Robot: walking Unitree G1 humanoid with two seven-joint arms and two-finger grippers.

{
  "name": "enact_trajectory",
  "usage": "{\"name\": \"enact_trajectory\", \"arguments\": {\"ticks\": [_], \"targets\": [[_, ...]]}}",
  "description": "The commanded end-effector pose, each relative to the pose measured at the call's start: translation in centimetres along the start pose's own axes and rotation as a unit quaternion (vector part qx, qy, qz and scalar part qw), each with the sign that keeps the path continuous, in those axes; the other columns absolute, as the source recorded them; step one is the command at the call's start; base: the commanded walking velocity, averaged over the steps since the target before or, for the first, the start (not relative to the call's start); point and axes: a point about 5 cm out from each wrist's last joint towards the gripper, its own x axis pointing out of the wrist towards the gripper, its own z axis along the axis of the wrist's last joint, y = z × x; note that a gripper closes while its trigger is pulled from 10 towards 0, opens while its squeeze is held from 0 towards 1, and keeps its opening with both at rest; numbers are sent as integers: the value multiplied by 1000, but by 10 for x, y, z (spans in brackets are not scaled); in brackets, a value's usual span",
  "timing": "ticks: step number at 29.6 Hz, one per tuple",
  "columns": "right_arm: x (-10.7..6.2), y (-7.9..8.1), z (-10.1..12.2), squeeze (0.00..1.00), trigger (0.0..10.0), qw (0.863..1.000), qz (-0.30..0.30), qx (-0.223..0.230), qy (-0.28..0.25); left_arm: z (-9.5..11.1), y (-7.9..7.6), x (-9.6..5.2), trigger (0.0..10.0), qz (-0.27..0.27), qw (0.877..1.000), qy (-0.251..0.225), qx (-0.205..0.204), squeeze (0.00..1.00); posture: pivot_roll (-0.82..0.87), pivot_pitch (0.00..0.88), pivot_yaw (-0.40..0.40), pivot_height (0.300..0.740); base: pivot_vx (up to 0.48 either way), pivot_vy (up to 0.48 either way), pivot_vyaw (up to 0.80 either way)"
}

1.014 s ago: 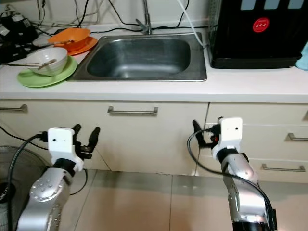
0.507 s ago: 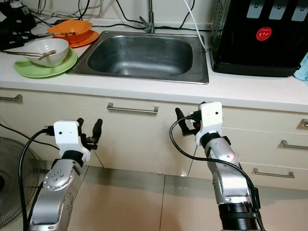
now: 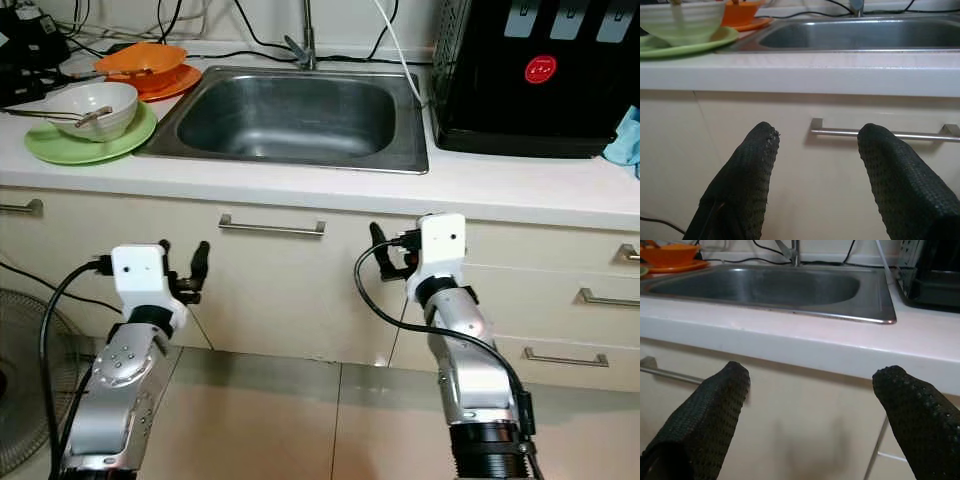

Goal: Kitchen organization

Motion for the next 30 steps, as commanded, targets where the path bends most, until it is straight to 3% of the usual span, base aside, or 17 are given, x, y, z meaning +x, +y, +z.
{"name": "enact_trajectory", "arguments": {"ticks": [1,8,16,21,27,30], "targets": [[2,3,2,0,10000,1000,-1,3,-5,0,1,-1,10000,-1,1000,5,-3,0,-55,0,52,740,0,0,-775],[-2,9,-1,0,10000,1000,-1,14,-5,0,3,-2,10000,-3,1000,11,0,0,-48,0,78,740,0,272,-777],[-3,8,-2,0,10000,999,-13,43,-15,4,0,1,10000,-19,1000,12,8,0,-53,0,107,740,0,465,0],[-5,8,-2,0,10000,1000,-19,18,-16,2,-1,3,10000,-20,1000,17,8,0,-62,0,106,740,0,480,0],[-5,9,1,0,10000,999,-15,19,-27,2,-1,3,10000,-18,1000,19,10,0,-60,0,103,740,0,480,0],[-5,7,1,0,10000,999,-24,16,-27,1,0,2,10000,-15,1000,22,10,0,-60,0,102,740,0,0,0]]}}
